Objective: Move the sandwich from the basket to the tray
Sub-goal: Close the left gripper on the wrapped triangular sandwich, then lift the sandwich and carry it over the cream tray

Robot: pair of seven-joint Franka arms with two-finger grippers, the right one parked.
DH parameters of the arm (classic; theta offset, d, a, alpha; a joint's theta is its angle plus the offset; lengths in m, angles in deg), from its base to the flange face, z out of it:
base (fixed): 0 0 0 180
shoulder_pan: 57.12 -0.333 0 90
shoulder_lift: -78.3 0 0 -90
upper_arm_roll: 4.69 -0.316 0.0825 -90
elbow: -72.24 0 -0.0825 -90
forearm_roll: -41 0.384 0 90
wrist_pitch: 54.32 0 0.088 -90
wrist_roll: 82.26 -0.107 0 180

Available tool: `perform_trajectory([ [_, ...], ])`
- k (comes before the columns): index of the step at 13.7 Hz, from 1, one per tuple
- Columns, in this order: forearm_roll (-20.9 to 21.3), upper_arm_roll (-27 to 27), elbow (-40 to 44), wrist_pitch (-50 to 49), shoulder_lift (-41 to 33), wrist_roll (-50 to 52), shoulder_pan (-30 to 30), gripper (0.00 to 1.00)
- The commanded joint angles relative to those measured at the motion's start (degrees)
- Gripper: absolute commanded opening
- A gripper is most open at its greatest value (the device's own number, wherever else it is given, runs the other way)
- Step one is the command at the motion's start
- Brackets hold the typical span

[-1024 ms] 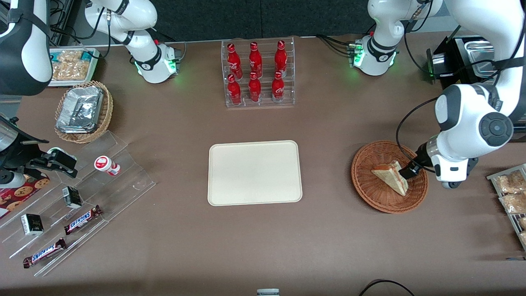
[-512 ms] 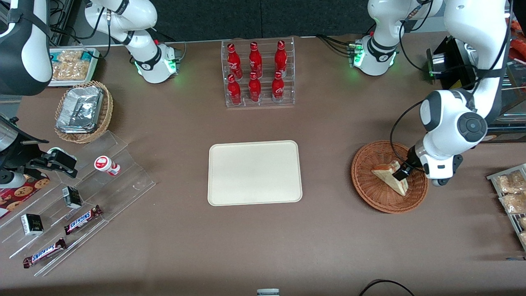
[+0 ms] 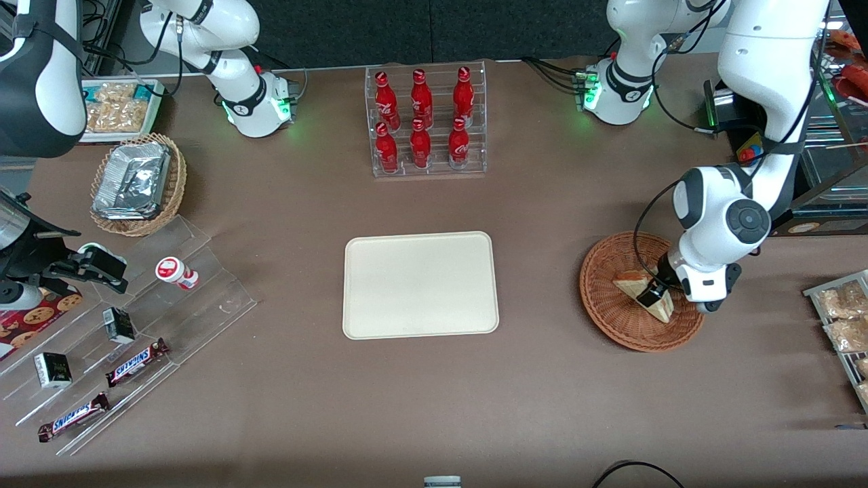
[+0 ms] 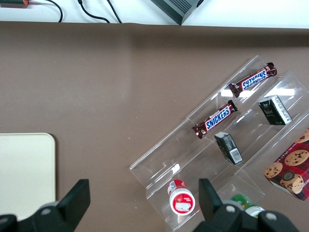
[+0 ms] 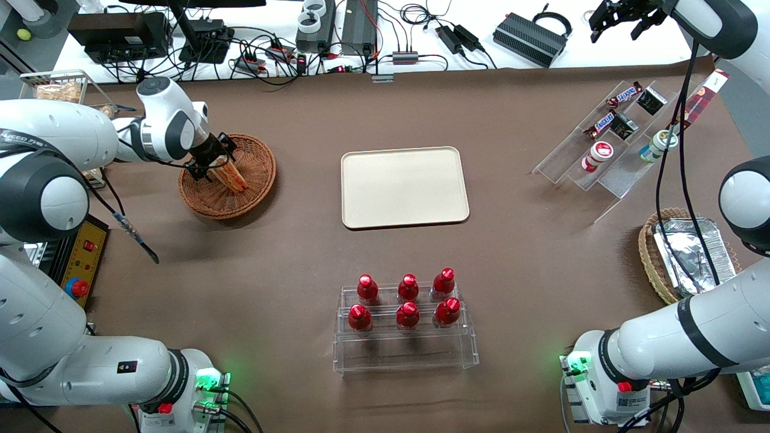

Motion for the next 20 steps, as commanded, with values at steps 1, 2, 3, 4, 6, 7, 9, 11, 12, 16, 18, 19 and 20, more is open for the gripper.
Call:
perform_trajectory([
  [1,-0.2,0.1,-0.8,1.4,0.0,1.0,0.6,0.49],
  [2,-0.2,0.2,-0.7,1.4,0.3,1.0,0.6,0.26],
  [3,-0.2,0.2,-0.6,1.4,0.4,0.9,0.6,0.09],
  [4,-0.2,0.2,-0.5,1.2,0.3,0.9,0.6,0.04],
  [6,-0.1,0.3,0.0,0.0,-1.1,0.6,0.6,0.01],
  [7,0.0,0.7,0.7,-2.4,-2.9,0.2,0.6,0.0],
  [9,-0.1,3.2,5.8,-12.2,-6.0,0.0,0.7,0.0],
  [11,0.0,8.2,16.4,-25.8,-6.0,-1.4,0.8,0.0],
  [12,0.0,11.0,22.0,-31.9,-4.7,-1.7,0.9,0.0],
  [16,0.8,17.0,34.6,-38.0,0.0,-1.3,9.0,0.05],
  [18,2.5,17.0,37.2,-37.7,3.7,-1.6,15.1,0.04],
  [19,4.9,17.1,40.6,-37.7,6.8,-1.4,18.2,0.04],
  [20,6.0,17.1,44.4,-37.8,10.4,-1.4,21.0,0.04],
])
